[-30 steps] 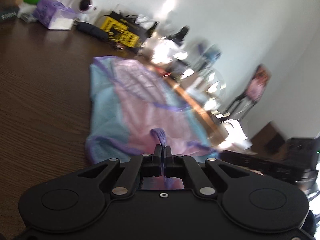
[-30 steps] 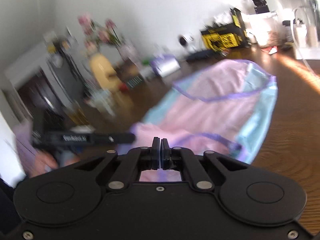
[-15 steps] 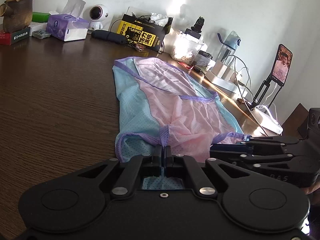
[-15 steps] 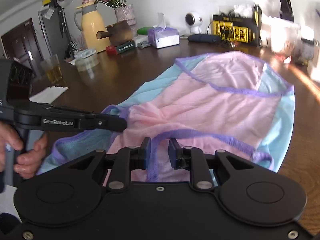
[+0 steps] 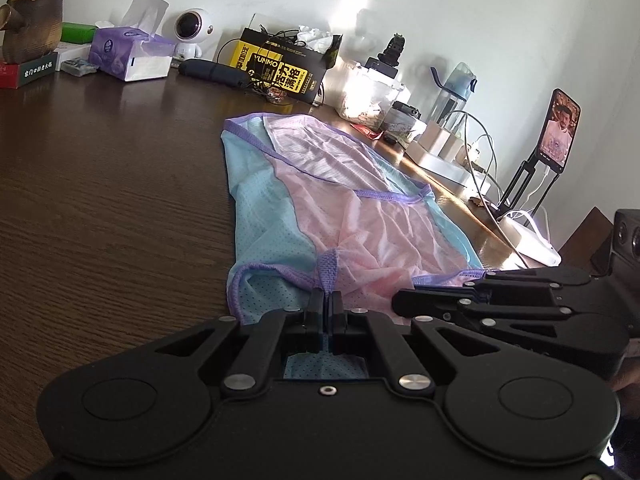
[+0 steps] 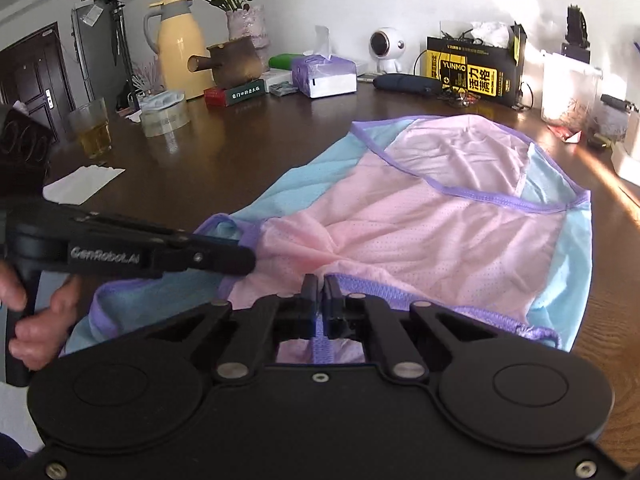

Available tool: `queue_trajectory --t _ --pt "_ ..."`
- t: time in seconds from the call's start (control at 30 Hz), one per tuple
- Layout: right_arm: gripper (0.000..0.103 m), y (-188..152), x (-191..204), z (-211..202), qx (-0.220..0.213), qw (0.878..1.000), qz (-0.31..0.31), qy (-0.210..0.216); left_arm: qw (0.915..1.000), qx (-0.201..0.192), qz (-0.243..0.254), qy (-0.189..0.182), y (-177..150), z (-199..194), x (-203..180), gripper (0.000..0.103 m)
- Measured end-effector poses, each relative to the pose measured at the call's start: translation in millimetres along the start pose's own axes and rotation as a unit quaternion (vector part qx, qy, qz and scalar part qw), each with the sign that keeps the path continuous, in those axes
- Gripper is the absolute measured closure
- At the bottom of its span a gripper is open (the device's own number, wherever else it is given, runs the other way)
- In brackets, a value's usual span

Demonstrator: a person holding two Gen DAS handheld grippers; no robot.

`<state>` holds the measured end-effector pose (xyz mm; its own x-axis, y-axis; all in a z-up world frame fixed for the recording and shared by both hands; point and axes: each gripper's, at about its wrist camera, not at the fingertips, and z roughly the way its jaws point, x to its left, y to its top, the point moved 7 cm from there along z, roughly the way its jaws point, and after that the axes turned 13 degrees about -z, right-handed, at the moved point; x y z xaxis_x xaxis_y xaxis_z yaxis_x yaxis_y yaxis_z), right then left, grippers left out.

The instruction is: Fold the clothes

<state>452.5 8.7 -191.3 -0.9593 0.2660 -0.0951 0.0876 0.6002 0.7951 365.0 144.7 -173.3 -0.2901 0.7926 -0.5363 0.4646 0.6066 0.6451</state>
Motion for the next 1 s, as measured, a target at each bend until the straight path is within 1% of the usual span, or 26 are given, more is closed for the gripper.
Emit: queue_trajectory --t 0.13,0.17,0.2,0.27,0.33,0.4,0.47,0.57,0.6,0.63,0.7,0.73,0.77,0.8,0.83,0.87,0.9,0.93,0.97,1.0 --pt "0.098 0 2 -19 -0.023 1.0 0.0 -0.015 0.9999 -0.004 0.008 -0.008 -1 -3 -5 0.101" --pt "0.098 1 2 -25 -0.03 0.999 0.001 -0.024 0.9998 -0.005 0.009 -0.018 0 -6 -10 0.101" --pt "0.098 3 1 -33 -0.036 0.999 0.0 -0.037 0.9995 -0.007 0.011 -0.029 0 -9 -15 0.101" --pt "0.098 6 2 -48 -0.048 0.997 -0.008 -0.068 0.9978 -0.024 0.037 -0.05 4 -22 -36 0.101" --pt "0.098 10 8 -66 -0.064 0.993 -0.029 -0.097 0.9964 -0.035 0.048 -0.06 6 -32 -48 0.101" --pt "0.098 14 16 -85 -0.082 0.987 -0.05 -0.126 0.9934 -0.046 0.061 -0.086 8 -50 -64 0.101" --pt "0.098 16 22 -103 -0.105 0.981 -0.065 -0.149 0.987 -0.068 0.082 -0.121 7 -71 -80 0.101" --pt "0.098 13 30 -119 -0.124 0.977 -0.072 -0.16 0.9815 -0.085 0.114 -0.128 2 -80 -89 0.101" --pt "0.098 11 31 -121 -0.126 0.976 -0.075 -0.161 0.9807 -0.084 0.12 -0.129 -1 -79 -90 0.101" --pt "0.096 8 31 -118 -0.118 0.977 -0.078 -0.157 0.9812 -0.08 0.125 -0.123 -3 -75 -88 0.101" --pt "0.089 1 29 -112 -0.102 0.98 -0.084 -0.152 0.9856 -0.069 0.122 -0.094 -6 -58 -79 0.101" --pt "0.08 -3 25 -108 -0.094 0.98 -0.082 -0.154 0.9873 -0.061 0.12 -0.083 -6 -51 -73 0.101" --pt "0.076 -7 20 -105 -0.087 0.981 -0.079 -0.151 0.9884 -0.054 0.119 -0.077 -7 -46 -69 0.101" --pt "0.076 -10 16 -102 -0.081 0.982 -0.078 -0.149 0.9894 -0.048 0.118 -0.071 -7 -41 -65 0.101" --pt "0.073 -13 13 -102 -0.08 0.983 -0.079 -0.146 0.9902 -0.037 0.116 -0.069 -9 -33 -60 0.101" --pt "0.067 -17 8 -101 -0.085 0.984 -0.083 -0.133 0.9913 -0.019 0.113 -0.064 -12 -24 -54 0.1" --pt "0.065 -20 6 -100 -0.09 0.985 -0.088 -0.115 0.9916 -0.015 0.112 -0.063 -12 -22 -52 0.1" --pt "0.06 -22 5 -99 -0.093 0.986 -0.095 -0.103 0.9918 -0.009 0.111 -0.064 -11 -19 -47 0.1" --pt "0.052 -24 2 -97 -0.093 0.986 -0.108 -0.089 0.9914 -0.009 0.112 -0.067 -9 -15 -43 0.1" --pt "0.05 -24 0 -93 -0.093 0.985 -0.122 -0.079 0.9911 -0.009 0.113 -0.07 -6 -16 -41 0.1"
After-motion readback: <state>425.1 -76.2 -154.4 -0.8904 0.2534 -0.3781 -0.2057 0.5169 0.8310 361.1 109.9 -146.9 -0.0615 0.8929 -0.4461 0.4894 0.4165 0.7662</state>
